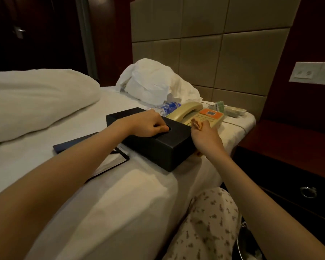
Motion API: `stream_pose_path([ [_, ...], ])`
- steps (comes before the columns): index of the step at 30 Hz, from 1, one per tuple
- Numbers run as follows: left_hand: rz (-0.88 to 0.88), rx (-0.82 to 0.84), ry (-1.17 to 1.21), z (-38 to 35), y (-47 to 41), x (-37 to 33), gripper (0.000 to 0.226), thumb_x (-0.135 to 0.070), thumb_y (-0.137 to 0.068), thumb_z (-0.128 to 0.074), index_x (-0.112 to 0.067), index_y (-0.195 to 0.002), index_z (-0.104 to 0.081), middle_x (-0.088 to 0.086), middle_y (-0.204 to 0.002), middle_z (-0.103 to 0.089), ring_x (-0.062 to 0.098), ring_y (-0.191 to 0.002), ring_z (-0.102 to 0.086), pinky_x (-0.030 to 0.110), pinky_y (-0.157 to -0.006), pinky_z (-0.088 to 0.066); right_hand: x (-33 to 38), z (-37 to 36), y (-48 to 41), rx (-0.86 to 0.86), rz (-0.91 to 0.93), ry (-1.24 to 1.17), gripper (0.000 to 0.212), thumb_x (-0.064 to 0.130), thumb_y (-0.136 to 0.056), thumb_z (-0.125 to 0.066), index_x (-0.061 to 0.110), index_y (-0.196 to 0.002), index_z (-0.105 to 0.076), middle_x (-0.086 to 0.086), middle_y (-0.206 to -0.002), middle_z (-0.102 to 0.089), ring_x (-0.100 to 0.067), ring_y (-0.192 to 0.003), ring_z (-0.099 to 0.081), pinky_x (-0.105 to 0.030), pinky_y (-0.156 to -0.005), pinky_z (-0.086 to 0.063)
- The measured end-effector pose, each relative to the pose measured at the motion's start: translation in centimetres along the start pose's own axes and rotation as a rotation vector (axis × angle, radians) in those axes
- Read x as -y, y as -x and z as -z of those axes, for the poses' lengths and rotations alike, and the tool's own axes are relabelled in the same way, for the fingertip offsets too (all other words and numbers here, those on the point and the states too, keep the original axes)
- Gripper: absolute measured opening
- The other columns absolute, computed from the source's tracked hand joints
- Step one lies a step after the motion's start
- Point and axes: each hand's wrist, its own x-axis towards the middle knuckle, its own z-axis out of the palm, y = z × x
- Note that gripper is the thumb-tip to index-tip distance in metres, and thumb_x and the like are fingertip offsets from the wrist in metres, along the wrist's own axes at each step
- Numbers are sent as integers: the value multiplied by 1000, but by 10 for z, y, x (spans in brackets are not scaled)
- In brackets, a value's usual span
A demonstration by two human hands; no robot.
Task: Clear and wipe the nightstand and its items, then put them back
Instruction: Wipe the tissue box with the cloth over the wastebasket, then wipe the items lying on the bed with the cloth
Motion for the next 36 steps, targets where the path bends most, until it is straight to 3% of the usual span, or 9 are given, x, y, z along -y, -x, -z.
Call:
stream_pose_path([
  [4, -25, 1, -108, 2, -4, 1, 34, -30, -98, -43, -11, -79, -63, -4, -65, -54, 5, -56, -46, 27, -63, -39, 4, -6, 2, -44, -2, 46, 47, 38, -97, -36, 16, -138, -28, -15, -137, -37, -34, -118, -46, -41, -92, -42],
  [10, 5, -111, -283, 3, 0, -7, 32, -33, -97, -43, -12, -102, -67, 7, -92, -67, 10, -69, -48, 19, -59, -35, 10, -5, 10, -111, 73, 166, 47, 35, -97, -41, 14, -138, -30, -17, -141, -32, -35, -122, -43, -42, -92, -42],
  [15, 85, -167, -325, 16, 25, -6, 22, -21, -91, -50, -20, -113, -55, 2, -107, -57, 12, -84, -48, 25, -71, -41, 12, -3, 12, -284, 302, 121, 48, 21, -92, -53, 14, -136, -34, -14, -140, -33, -33, -123, -42, -43, -95, -42],
  [19, 359, 74, -230, 28, 59, 5, 25, -18, -90, -55, -21, -114, -51, 4, -105, -56, 18, -88, -50, 28, -72, -38, 29, -6, 21, -322, 425, 69, 48, 15, -91, -55, 16, -135, -36, -12, -134, -38, -29, -122, -41, -41, -92, -43],
  [24, 526, 451, -175, 27, 94, 22, 38, -24, -87, -64, -18, -123, -55, 1, -114, -53, 17, -105, -49, 28, -91, -39, 50, -17, 37, -319, 584, 86, 43, 6, -89, -50, 14, -130, -40, -12, -135, -40, -28, -116, -44, -34, -80, -41],
  [27, 514, 430, -197, 14, 99, 30, 33, -21, -86, -65, -16, -118, -58, 2, -117, -57, 17, -101, -50, 29, -92, -40, 48, -21, 40, -313, 602, 66, 41, 5, -88, -50, 13, -128, -42, -12, -132, -42, -29, -113, -45, -32, -75, -37],
  [30, 442, 396, -182, 11, 94, 29, 21, -18, -89, -61, -17, -110, -59, -1, -104, -56, 15, -93, -48, 25, -82, -39, 44, -19, 33, -300, 556, -17, 41, 6, -88, -49, 11, -128, -43, -11, -128, -45, -28, -111, -47, -30, -74, -34],
  [33, 319, 291, -65, 22, 81, 9, 11, -17, -91, -59, -22, -97, -52, -10, -87, -52, 13, -86, -50, 18, -69, -40, 41, -13, 25, -246, 492, -242, 25, 4, -86, -49, 13, -109, -50, -5, -107, -54, -23, -95, -50, -29, -67, -32],
  [36, 191, 126, 94, 37, 64, -25, 14, -15, -91, -57, -24, -88, -48, -13, -82, -48, 8, -77, -47, 16, -70, -38, 36, -4, 18, -169, 304, -576, 16, 4, -87, -47, 20, -91, -49, 5, -83, -54, -19, -86, -52, -31, -68, -42],
])
